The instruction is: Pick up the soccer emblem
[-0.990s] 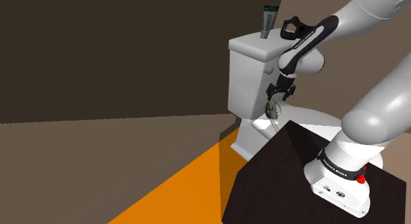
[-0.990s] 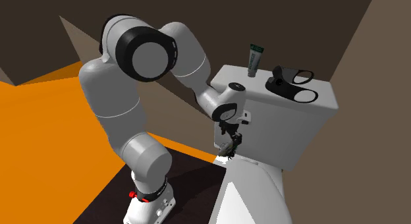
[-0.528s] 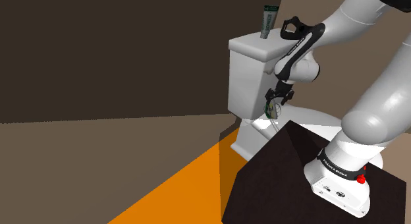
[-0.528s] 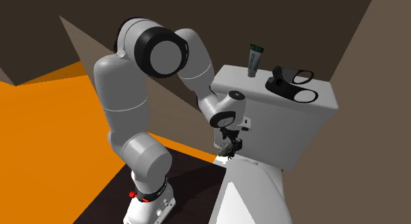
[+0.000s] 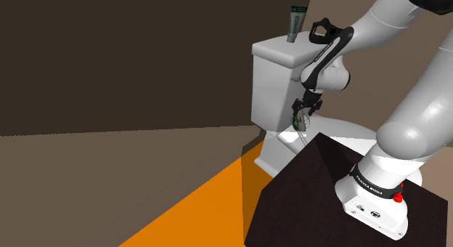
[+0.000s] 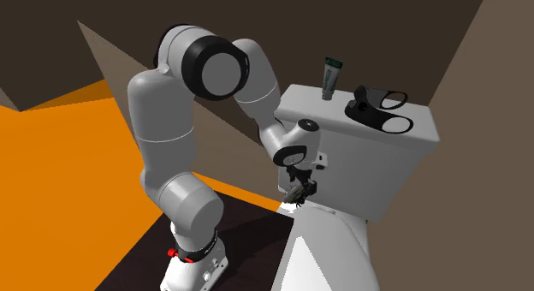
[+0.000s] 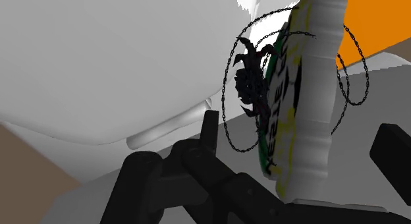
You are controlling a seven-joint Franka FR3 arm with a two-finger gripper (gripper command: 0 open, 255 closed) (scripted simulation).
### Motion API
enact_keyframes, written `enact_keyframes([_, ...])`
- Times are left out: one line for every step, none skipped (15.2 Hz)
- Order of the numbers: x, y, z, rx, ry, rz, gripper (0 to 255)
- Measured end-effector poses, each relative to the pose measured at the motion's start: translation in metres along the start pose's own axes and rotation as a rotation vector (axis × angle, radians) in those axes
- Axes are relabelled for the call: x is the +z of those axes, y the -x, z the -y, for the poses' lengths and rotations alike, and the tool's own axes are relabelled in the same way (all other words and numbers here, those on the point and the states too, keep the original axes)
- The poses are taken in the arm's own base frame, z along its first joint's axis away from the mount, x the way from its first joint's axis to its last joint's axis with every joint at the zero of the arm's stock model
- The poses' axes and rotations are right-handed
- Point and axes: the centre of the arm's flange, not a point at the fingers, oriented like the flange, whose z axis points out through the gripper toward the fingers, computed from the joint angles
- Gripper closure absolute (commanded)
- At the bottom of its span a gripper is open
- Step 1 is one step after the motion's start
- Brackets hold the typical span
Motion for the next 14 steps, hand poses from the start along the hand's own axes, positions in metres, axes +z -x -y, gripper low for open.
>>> enact_keyframes([-0.001,0.000,0.001,-0.008,0.003,-0.011,255])
enact_keyframes([-0.002,0.001,0.002,-0.014,0.005,-0.019,255])
enact_keyframes([-0.003,0.001,0.003,-0.015,0.005,-0.021,255])
enact_keyframes([-0.007,0.000,0.004,0.010,0.007,-0.034,255])
enact_keyframes([-0.011,-0.001,0.004,0.044,0.008,-0.037,255])
enact_keyframes([-0.013,0.000,0.004,0.064,0.008,-0.025,255])
enact_keyframes([-0.015,0.000,0.004,0.077,0.009,-0.010,255])
enact_keyframes([-0.019,0.001,0.007,0.083,0.010,-0.007,255])
enact_keyframes([-0.024,0.001,0.007,0.087,0.011,-0.003,255])
enact_keyframes([-0.034,0.002,0.008,0.085,0.011,-0.019,255])
enact_keyframes([-0.036,0.000,0.007,0.081,0.011,-0.008,255])
enact_keyframes([-0.041,0.001,0.008,0.081,0.011,-0.008,255])
enact_keyframes([-0.046,0.001,0.008,0.082,0.012,-0.013,255])
enact_keyframes([-0.051,0.001,0.009,0.084,0.013,-0.017,255])
